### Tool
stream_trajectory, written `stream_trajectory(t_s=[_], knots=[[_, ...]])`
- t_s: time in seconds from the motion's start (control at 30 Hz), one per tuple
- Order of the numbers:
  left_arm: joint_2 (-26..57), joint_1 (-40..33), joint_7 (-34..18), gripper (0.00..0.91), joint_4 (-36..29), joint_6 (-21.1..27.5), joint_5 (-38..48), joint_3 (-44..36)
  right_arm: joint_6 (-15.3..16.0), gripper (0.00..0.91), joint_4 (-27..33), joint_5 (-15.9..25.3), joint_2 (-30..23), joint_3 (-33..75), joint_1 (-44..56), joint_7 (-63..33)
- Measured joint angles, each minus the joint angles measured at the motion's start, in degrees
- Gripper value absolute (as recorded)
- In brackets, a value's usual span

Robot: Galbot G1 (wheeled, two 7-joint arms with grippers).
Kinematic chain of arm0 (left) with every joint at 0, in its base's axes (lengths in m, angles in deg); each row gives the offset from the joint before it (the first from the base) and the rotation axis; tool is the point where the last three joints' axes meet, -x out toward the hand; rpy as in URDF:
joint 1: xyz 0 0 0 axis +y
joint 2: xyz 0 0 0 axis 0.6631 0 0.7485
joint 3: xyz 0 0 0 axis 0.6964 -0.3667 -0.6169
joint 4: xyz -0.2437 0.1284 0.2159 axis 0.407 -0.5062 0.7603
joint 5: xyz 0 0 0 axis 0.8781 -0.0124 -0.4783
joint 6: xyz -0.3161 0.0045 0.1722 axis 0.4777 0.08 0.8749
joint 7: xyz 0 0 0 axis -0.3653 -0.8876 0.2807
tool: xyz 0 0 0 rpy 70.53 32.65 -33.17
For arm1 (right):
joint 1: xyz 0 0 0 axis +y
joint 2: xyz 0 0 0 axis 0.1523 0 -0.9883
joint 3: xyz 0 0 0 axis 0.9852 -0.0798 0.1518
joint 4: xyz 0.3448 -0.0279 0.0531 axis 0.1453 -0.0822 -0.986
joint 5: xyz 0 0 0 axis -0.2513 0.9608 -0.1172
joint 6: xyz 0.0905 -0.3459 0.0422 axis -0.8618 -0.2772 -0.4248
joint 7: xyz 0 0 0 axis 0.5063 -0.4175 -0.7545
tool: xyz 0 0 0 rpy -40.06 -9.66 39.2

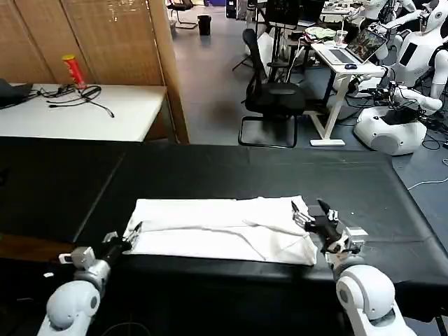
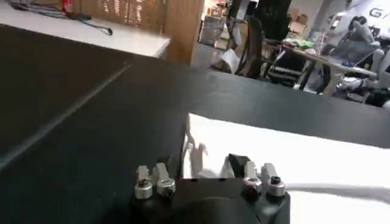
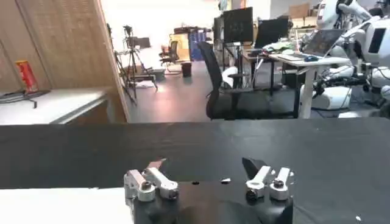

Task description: Fold and organize the clothes.

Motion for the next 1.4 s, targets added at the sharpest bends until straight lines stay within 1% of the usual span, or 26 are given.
stream_trajectory(t_s=[0.03, 0.17, 0.2, 0.23, 0.37, 0.5, 0.73, 0.83, 1.07, 1.17, 1.27, 1.4], knots=[[0.0, 0.0, 0.0, 0.176, 0.0, 0.0, -0.4, 0.0, 0.0, 0.878, 0.0, 0.0, 0.0, 0.0, 0.0, 0.0], [0.1, -0.1, 0.0, 0.146, 0.1, 0.1, -0.8, 0.0, 0.0, 0.878, 0.0, 0.1, 0.0, 0.0, -0.2, 0.1], [0.1, -0.1, 0.3, 0.059, 0.0, 0.3, -0.9, 0.0, 0.0, 0.878, 0.0, 0.1, 0.0, 0.0, -0.2, 0.2], [0.1, -0.1, 0.6, 0.0, -0.2, 0.4, -1.0, 0.0, 0.0, 0.878, 0.1, 0.2, 0.0, 0.0, -0.2, 0.2], [0.1, -0.1, 1.3, 0.0, -0.3, 1.2, -1.0, -0.1, 0.0, 0.878, 0.1, 0.4, -0.1, -0.1, -0.2, 0.3], [0.6, -0.2, 2.0, 0.0, -0.4, 0.6, -3.9, -0.1, 0.0, 0.878, -0.1, 0.4, -0.1, 0.1, -0.2, 0.3], [3.8, 1.0, 2.3, 0.0, -1.4, -2.5, -15.6, 2.1, 0.0, 0.878, -0.4, 0.4, -0.4, 0.2, -0.3, 0.0], [6.5, 1.8, 2.3, 0.0, -1.2, -3.7, -18.3, 3.9, 0.0, 0.878, -0.4, 0.4, -0.6, 0.1, -0.3, 0.0], [15.0, 3.3, 2.4, 0.0, 0.5, -6.4, -19.1, 8.9, 0.0, 0.878, -0.3, 0.4, -1.3, -0.3, -0.5, -0.1], [18.2, 3.1, 2.0, 0.0, 0.8, -6.7, -19.1, 9.6, 0.0, 0.878, -0.4, 0.8, -1.7, -0.3, -0.3, -0.2], [19.0, 3.5, 1.7, 0.0, -0.2, -5.2, -17.1, 9.3, 0.0, 0.878, -0.5, 1.4, -2.1, -0.2, 0.1, -0.2], [17.4, 3.7, 0.7, 0.0, -4.0, -2.3, -14.0, 6.9, -0.2, 0.878, -0.9, 2.2, -2.7, 0.4, 1.0, -0.2]])
